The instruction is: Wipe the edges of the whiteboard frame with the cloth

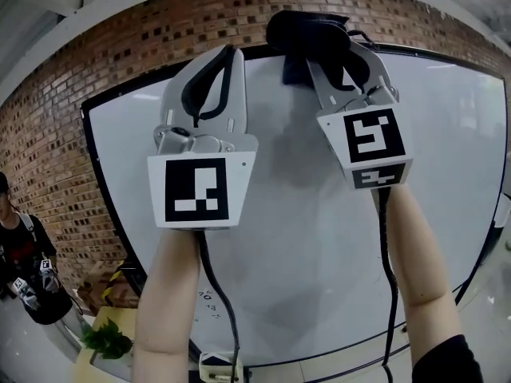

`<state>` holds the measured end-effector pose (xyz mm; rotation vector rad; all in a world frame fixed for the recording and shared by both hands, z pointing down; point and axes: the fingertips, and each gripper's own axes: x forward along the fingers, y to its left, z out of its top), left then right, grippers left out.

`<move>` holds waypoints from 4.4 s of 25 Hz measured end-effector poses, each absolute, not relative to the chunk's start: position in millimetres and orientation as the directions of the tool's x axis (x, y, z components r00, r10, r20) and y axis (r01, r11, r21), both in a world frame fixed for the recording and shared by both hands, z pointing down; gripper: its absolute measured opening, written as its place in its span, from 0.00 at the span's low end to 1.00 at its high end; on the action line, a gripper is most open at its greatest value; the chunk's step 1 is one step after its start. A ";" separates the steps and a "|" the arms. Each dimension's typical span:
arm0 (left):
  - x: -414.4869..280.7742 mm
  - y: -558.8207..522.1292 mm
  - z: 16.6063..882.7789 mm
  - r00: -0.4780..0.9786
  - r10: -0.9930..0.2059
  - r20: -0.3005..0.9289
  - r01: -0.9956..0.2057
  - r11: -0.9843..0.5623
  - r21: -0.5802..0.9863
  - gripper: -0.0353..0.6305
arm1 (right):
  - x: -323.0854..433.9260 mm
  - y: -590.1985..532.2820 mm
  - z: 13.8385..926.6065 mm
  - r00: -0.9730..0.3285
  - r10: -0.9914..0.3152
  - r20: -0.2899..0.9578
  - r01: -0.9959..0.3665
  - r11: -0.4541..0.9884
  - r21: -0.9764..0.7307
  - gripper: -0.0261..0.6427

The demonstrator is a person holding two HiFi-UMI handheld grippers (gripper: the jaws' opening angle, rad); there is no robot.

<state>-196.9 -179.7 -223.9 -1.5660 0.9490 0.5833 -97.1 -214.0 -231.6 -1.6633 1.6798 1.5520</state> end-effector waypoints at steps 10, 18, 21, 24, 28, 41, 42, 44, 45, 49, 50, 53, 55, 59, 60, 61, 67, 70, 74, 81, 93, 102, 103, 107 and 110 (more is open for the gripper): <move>-179.0 -183.2 -221.5 0.575 -0.246 -0.780 -0.816 -0.102 -0.569 0.06 | -84.8 -218.9 -225.5 -0.255 -0.541 -0.801 -0.828 -0.306 0.470 0.16; -128.6 -173.9 -224.3 0.570 -0.221 -0.792 -0.818 -0.064 -0.571 0.06 | -38.9 -213.5 -229.5 -0.278 -0.524 -0.805 -0.823 -0.302 0.481 0.16; -110.7 -168.9 -224.5 0.545 -0.209 -0.812 -0.836 -0.063 -0.545 0.06 | -18.6 -210.8 -227.3 -0.293 -0.516 -0.805 -0.819 -0.299 0.490 0.16; -94.6 -164.7 -224.8 0.522 -0.205 -0.828 -0.850 -0.040 -0.526 0.06 | 1.2 -210.0 -225.5 -0.302 -0.518 -0.800 -0.810 -0.304 0.502 0.16; -69.1 -162.9 -226.3 0.515 -0.220 -0.829 -0.853 -0.035 -0.520 0.06 | 31.3 -208.0 -226.0 -0.298 -0.532 -0.793 -0.797 -0.318 0.513 0.16; 18.0 -154.9 -218.0 0.489 -0.210 -0.847 -0.866 0.001 -0.500 0.06 | 132.6 -207.0 -220.7 -0.286 -0.545 -0.788 -0.788 -0.335 0.517 0.16; 23.3 -155.3 -217.9 0.488 -0.213 -0.847 -0.866 0.001 -0.499 0.06 | 137.4 -206.3 -221.1 -0.289 -0.544 -0.788 -0.787 -0.334 0.519 0.16; 31.6 -157.2 -217.2 0.480 -0.222 -0.849 -0.870 0.000 -0.492 0.06 | 146.9 -205.0 -221.8 -0.294 -0.543 -0.786 -0.786 -0.331 0.523 0.16; 34.6 -158.7 -216.5 0.475 -0.228 -0.850 -0.873 0.000 -0.488 0.06 | 151.4 -204.5 -222.2 -0.297 -0.542 -0.786 -0.787 -0.327 0.523 0.16; 44.3 -166.2 -213.4 0.477 -0.252 -0.842 -0.871 -0.006 -0.491 0.06 | 160.8 -203.0 -223.1 -0.305 -0.525 -0.795 -0.811 -0.294 0.506 0.16; 46.5 -167.7 -212.8 0.482 -0.252 -0.839 -0.869 -0.011 -0.495 0.06 | 160.8 -202.7 -222.5 -0.302 -0.519 -0.799 -0.818 -0.290 0.497 0.16; 50.8 -172.6 -210.5 0.497 -0.254 -0.829 -0.860 -0.016 -0.511 0.06 | 157.7 -204.6 -220.2 -0.289 -0.515 -0.807 -0.822 -0.299 0.485 0.16; 52.4 -172.9 -209.9 0.510 -0.251 -0.823 -0.853 -0.026 -0.521 0.06 | 156.1 -206.5 -219.4 -0.282 -0.518 -0.807 -0.821 -0.306 0.483 0.16; 52.4 -167.6 -216.2 0.523 -0.223 -0.823 -0.849 -0.055 -0.525 0.06 | 157.0 -211.1 -220.2 -0.267 -0.535 -0.802 -0.815 -0.318 0.484 0.16; 52.5 -166.6 -218.1 0.524 -0.214 -0.824 -0.850 -0.070 -0.522 0.06 | 156.7 -211.7 -220.6 -0.266 -0.540 -0.799 -0.808 -0.327 0.490 0.16; 53.4 -165.9 -219.3 0.527 -0.205 -0.825 -0.849 -0.087 -0.521 0.06 | 156.2 -211.7 -220.9 -0.265 -0.543 -0.797 -0.801 -0.336 0.496 0.16; 71.8 -162.1 -219.1 0.553 -0.169 -0.816 -0.832 -0.157 -0.532 0.06 | 158.3 -210.9 -220.1 -0.257 -0.562 -0.786 -0.782 -0.356 0.511 0.16; 82.0 -162.6 -215.0 0.560 -0.180 -0.809 -0.828 -0.168 -0.535 0.06 | 166.2 -209.3 -219.3 -0.250 -0.569 -0.783 -0.780 -0.360 0.511 0.16; 95.5 -163.1 -211.3 0.561 -0.194 -0.805 -0.828 -0.138 -0.543 0.06 | 180.1 -208.5 -217.2 -0.252 -0.566 -0.785 -0.787 -0.353 0.507 0.16; 142.2 -160.9 -205.4 0.553 -0.214 -0.806 -0.832 -0.089 -0.547 0.06 | 222.5 -208.7 -212.5 -0.270 -0.561 -0.783 -0.797 -0.326 0.508 0.16; 225.7 -167.4 -203.4 0.528 -0.234 -0.816 -0.847 -0.088 -0.523 0.06 | 312.2 -207.8 -215.2 -0.292 -0.554 -0.779 -0.788 -0.323 0.525 0.16; 280.4 -168.7 -199.8 0.531 -0.226 -0.817 -0.847 -0.110 -0.520 0.06 | 370.7 -204.4 -210.7 -0.282 -0.549 -0.787 -0.784 -0.341 0.519 0.16; 286.4 -168.2 -199.6 0.531 -0.224 -0.817 -0.847 -0.108 -0.521 0.06 | 377.0 -204.0 -210.1 -0.281 -0.549 -0.788 -0.784 -0.342 0.518 0.16; 307.5 -169.3 -197.5 0.529 -0.223 -0.819 -0.848 -0.108 -0.519 0.06 | 404.8 -202.8 -207.1 -0.267 -0.549 -0.792 -0.791 -0.345 0.505 0.16; 317.7 -170.2 -198.3 0.522 -0.222 -0.824 -0.853 -0.112 -0.510 0.06 | 424.1 -203.5 -207.3 -0.254 -0.552 -0.794 -0.795 -0.349 0.497 0.16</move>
